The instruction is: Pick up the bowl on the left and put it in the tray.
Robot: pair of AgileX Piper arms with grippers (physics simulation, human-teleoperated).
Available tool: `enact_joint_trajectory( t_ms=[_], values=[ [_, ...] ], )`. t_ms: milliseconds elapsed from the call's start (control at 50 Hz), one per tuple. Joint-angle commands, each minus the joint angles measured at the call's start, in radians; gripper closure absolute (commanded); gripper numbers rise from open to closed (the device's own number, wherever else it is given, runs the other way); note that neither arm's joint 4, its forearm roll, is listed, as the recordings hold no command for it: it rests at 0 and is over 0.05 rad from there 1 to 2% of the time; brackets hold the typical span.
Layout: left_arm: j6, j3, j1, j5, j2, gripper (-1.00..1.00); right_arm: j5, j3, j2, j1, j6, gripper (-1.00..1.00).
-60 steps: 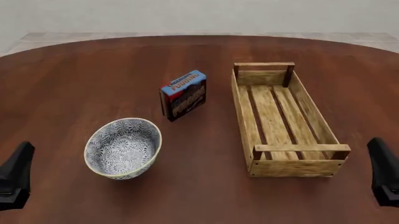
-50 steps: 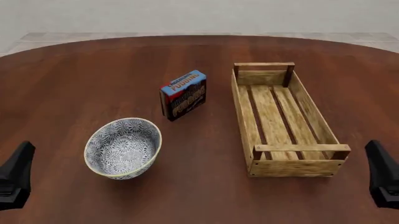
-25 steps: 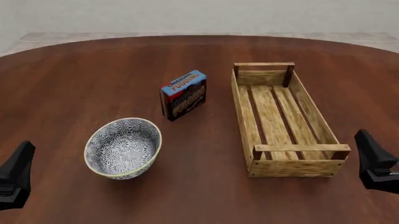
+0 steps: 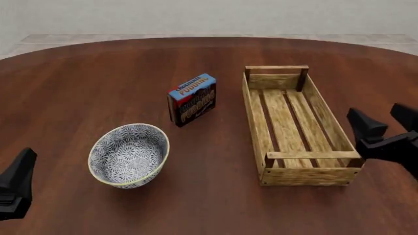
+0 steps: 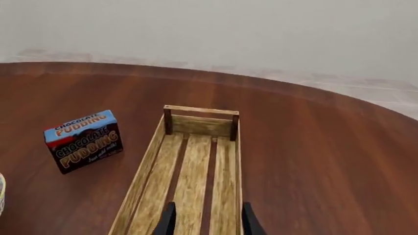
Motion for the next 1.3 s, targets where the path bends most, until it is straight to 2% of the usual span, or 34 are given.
enact_joint_trajectory(
  t_ms=[20,100,220,280,320,480,980,1000,1020,1300],
  values=[
    [0.0,0.0,0.0,0.0,0.0,-1.0,0.066,-0.112,0.097,0.032,-0.054,-1.0],
    [0.0,0.0,0.0,0.0,0.0,-1.0,0.082,-0.135,0.133,0.051,-0.061,-1.0],
    [0.0,0.0,0.0,0.0,0.0,-1.0,0.135,-0.184,0.22,0.141,-0.016,-1.0],
    [0.0,0.0,0.0,0.0,0.0,-1.0,0.135,-0.184,0.22,0.141,-0.016,-1.0],
    [0.0,0.0,0.0,0.0,0.0,-1.0,0.165,-0.2,0.214,0.133,-0.047,-1.0],
    [0.0,0.0,0.0,0.0,0.0,-1.0,0.24,-0.251,0.228,0.186,-0.047,-1.0],
    [0.0,0.0,0.0,0.0,0.0,-1.0,0.252,-0.333,0.339,0.31,-0.036,-1.0],
    [0.0,0.0,0.0,0.0,0.0,-1.0,0.252,-0.337,0.34,0.313,-0.033,-1.0],
    [0.0,0.0,0.0,0.0,0.0,-1.0,0.254,-0.347,0.344,0.338,-0.007,-1.0],
    [0.0,0.0,0.0,0.0,0.0,-1.0,0.244,-0.378,0.399,0.406,0.008,-1.0]
  ],
)
